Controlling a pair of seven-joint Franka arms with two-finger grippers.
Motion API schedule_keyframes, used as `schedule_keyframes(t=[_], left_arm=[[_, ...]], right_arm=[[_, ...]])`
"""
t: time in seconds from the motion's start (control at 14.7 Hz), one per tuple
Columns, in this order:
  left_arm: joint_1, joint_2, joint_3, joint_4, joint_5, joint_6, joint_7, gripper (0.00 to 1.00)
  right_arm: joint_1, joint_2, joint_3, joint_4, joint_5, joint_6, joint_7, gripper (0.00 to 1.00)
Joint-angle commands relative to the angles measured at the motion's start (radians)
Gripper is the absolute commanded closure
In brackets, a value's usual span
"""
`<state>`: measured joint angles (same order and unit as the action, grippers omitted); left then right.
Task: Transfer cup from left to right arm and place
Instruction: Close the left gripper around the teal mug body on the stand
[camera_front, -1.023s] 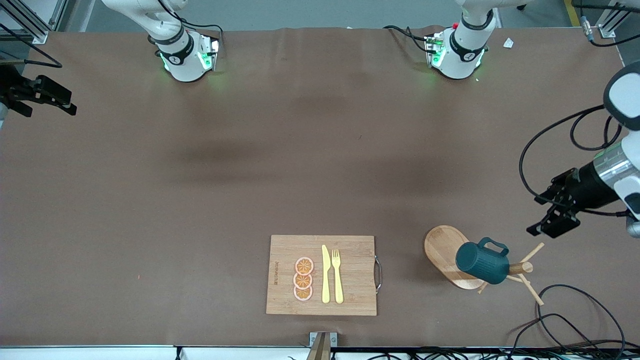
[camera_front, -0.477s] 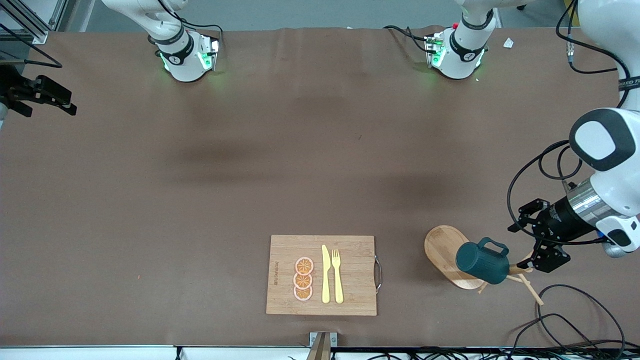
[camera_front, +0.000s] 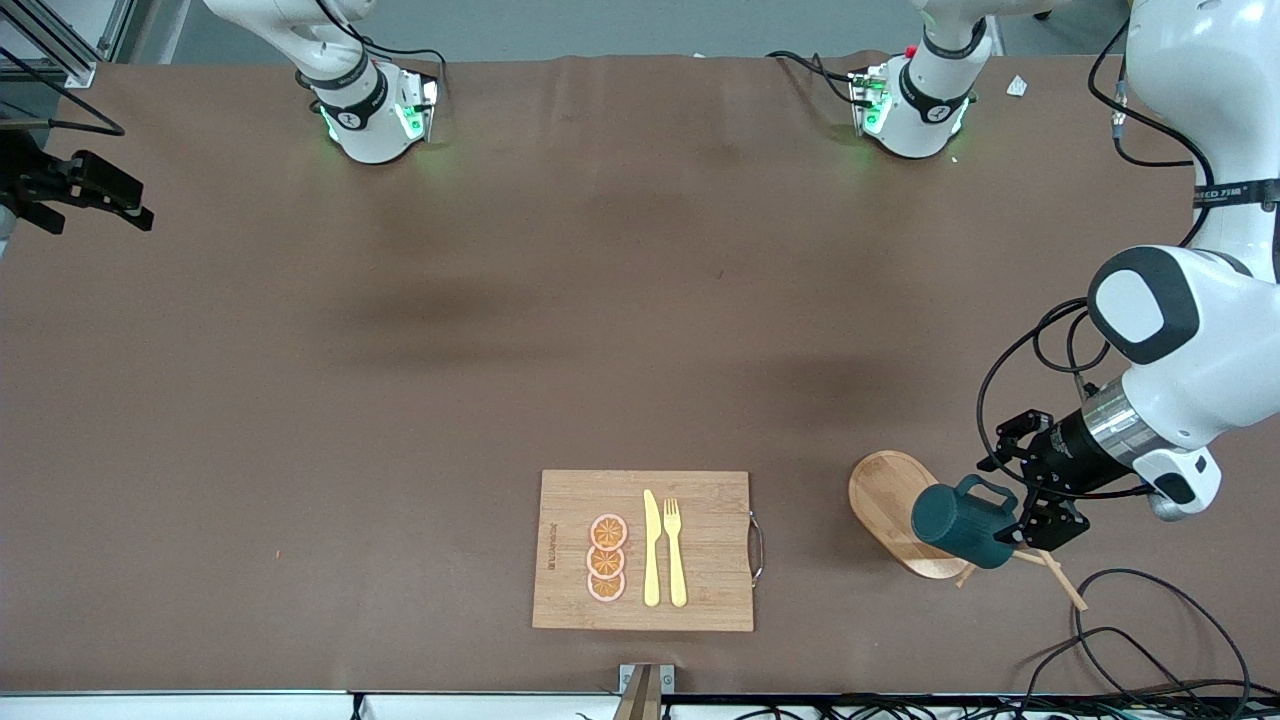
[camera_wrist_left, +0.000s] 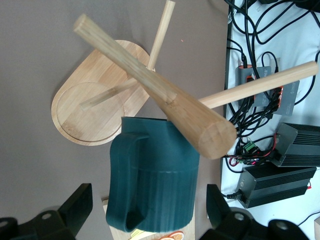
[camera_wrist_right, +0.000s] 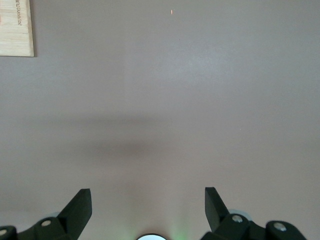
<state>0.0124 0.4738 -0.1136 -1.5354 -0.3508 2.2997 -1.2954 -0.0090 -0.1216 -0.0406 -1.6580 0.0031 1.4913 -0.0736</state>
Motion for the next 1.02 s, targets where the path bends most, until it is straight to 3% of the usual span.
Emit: schedule_keyframes(t=[0.0, 0.95], left_arm=[[-0.006, 0.003, -0.001, -0.008, -0.011, 0.021, -0.005, 0.0], [-0.006, 0.057, -0.026, 0.003, -0.034, 0.066, 0.013, 0.0]], right_arm=[[-0.014, -0.007, 0.008, -0.006, 0.005, 0.0, -0.017, 0.0], [-0.014, -0.007, 0.008, -0.006, 0.005, 0.003, -0.017, 0.0]])
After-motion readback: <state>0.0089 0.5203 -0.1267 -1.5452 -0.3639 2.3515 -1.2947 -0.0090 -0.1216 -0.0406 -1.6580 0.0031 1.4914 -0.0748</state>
